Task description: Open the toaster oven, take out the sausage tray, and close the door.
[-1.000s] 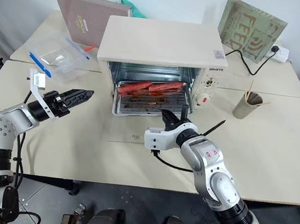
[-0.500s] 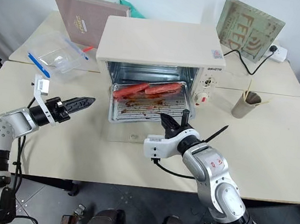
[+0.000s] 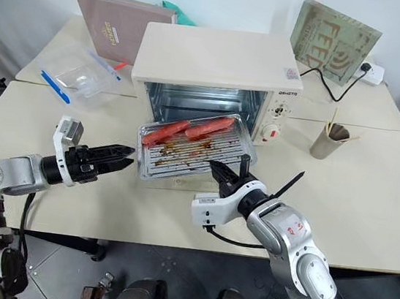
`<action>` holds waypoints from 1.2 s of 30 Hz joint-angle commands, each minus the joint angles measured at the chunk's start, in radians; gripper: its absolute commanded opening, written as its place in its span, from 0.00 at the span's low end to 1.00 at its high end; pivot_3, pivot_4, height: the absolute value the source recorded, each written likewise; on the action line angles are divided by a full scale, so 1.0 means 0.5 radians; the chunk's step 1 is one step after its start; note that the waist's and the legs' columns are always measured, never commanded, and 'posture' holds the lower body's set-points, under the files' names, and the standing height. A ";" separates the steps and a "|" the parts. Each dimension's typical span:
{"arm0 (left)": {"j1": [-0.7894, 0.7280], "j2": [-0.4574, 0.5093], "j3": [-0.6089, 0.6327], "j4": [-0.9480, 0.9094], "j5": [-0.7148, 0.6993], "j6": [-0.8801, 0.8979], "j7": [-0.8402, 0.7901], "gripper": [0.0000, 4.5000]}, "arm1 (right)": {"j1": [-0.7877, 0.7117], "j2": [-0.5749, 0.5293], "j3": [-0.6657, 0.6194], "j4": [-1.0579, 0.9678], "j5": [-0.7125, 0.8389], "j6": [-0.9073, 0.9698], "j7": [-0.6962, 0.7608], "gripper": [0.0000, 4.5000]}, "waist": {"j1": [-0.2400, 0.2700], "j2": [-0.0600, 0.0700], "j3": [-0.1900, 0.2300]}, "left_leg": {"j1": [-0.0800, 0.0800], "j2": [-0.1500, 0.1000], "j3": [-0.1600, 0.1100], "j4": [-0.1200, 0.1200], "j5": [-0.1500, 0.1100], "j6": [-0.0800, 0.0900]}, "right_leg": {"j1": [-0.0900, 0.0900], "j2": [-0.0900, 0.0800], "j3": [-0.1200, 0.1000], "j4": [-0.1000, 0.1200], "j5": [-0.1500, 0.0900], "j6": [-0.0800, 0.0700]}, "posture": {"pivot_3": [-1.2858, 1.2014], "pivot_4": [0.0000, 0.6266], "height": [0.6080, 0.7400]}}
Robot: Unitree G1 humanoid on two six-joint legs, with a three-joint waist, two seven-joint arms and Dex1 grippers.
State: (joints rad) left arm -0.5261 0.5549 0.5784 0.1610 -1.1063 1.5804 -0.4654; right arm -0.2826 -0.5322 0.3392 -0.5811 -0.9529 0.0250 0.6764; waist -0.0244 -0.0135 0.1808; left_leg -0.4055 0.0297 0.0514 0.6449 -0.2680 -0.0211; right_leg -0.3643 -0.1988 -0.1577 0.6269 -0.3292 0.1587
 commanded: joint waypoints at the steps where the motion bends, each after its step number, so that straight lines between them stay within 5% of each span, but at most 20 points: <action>1: 0.002 -0.054 0.086 0.007 -0.210 0.068 0.178 0.99 | 0.002 0.002 -0.076 -0.098 0.027 -0.033 -0.013 0.00 | 0.000 0.000 0.000 | 0.001 0.000 0.000 0.000 0.000 0.000 | 0.001 0.000 0.000 0.000 0.000 0.000 | 0.52 0.24 1.00; 12: -0.075 -0.231 0.221 0.268 -0.716 0.064 0.715 0.99 | 0.007 0.012 -0.083 -0.106 0.022 -0.032 0.005 0.00 | 0.014 -0.001 -0.001 | 0.002 -0.001 -0.005 0.002 0.000 0.000 | 0.007 0.001 0.000 -0.003 0.000 0.000 | 0.52 0.24 1.00; 21: 0.069 -0.229 -0.030 0.310 -1.430 -0.219 1.198 0.99 | 0.010 0.013 -0.097 -0.102 0.017 -0.033 0.016 0.00 | 0.044 -0.002 -0.001 | 0.003 -0.001 -0.004 0.004 0.000 0.000 | 0.009 0.001 0.001 -0.006 0.000 0.000 | 0.52 0.24 1.00; 25: 0.178 -0.175 -0.216 0.228 -1.707 -0.406 1.346 0.79 | 0.004 0.018 -0.103 -0.090 0.019 -0.035 0.018 0.00 | 0.046 -0.002 -0.001 | 0.003 -0.001 -0.004 0.004 0.000 0.000 | 0.010 0.001 0.002 -0.008 0.000 0.000 | 0.52 0.24 1.00; 36: 0.238 -0.205 -0.374 0.103 -1.732 -0.572 1.343 0.03 | 0.004 0.031 -0.099 -0.079 0.051 -0.062 0.019 0.00 | 0.050 -0.002 -0.001 | 0.003 -0.001 -0.003 0.003 0.000 0.000 | 0.011 0.002 0.003 -0.012 0.000 0.000 | 0.52 0.24 1.00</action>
State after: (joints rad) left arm -0.4135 0.4571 0.3923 0.2475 -1.9374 1.3007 0.2182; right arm -0.2773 -0.5251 0.3066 -0.5822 -0.9489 0.0021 0.6936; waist 0.0006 -0.0143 0.1804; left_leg -0.4038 0.0289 0.0502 0.6466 -0.2681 -0.0213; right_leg -0.3588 -0.1978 -0.1564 0.6208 -0.3293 0.1585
